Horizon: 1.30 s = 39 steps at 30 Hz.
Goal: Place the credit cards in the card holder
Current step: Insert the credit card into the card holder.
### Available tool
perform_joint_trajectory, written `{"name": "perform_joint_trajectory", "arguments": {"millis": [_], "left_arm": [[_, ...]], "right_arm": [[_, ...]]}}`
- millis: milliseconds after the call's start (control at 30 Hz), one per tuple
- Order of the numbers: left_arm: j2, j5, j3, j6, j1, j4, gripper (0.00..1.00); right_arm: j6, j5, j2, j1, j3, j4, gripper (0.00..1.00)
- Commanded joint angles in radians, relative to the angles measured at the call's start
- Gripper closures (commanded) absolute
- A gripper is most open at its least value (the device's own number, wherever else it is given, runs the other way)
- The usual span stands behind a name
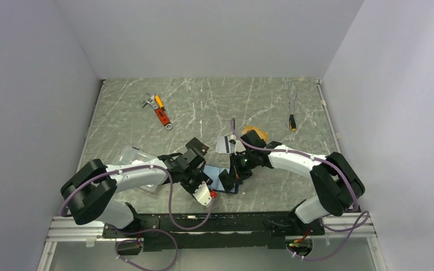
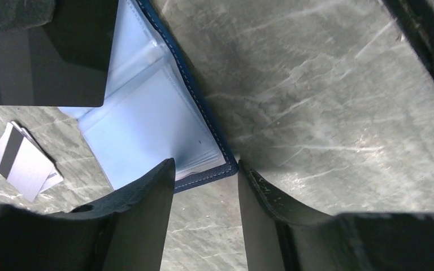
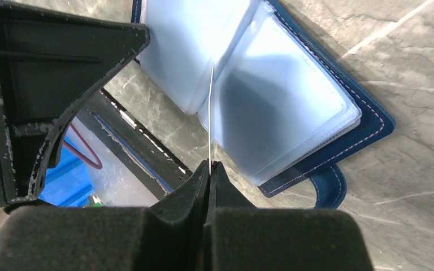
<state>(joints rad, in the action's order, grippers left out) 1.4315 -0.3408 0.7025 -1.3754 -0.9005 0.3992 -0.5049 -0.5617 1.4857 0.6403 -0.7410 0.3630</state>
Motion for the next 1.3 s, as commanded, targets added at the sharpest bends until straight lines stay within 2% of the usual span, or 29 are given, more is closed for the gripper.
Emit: {"name": "perform_joint_trajectory", "arguments": {"millis": [0,267,500,733,1267], "left_arm": [[0.030,-0.019,0.006,0.100,-0.039,0.003,0.51],[0.039,-0.029,0.065,0.300,-0.088,0.054,0.53],[0.046,0.019,0.054,0.285,-0.090,0.031,0.53],[0.051,0.030,0.049,0.274,-0.090,0.033,0.53],[0.062,0.042,0.057,0.294,-0.095,0.034,0.54]], "right_arm": [[0.024,-0.021,-0.017,-0.027,-0.037,0.020,1.00],[0.021,-0.037,-0.020,-0.046,-0.022,-0.009,1.00],[-0.008,-0.019,-0.017,-0.046,0.013,-0.081,1.00],[-0.107,0.059,-0.032,-0.045,0.079,-0.271,1.00],[-0.280,0.023,0.026,-0.035,0.220,-0.599,1.00]]}}
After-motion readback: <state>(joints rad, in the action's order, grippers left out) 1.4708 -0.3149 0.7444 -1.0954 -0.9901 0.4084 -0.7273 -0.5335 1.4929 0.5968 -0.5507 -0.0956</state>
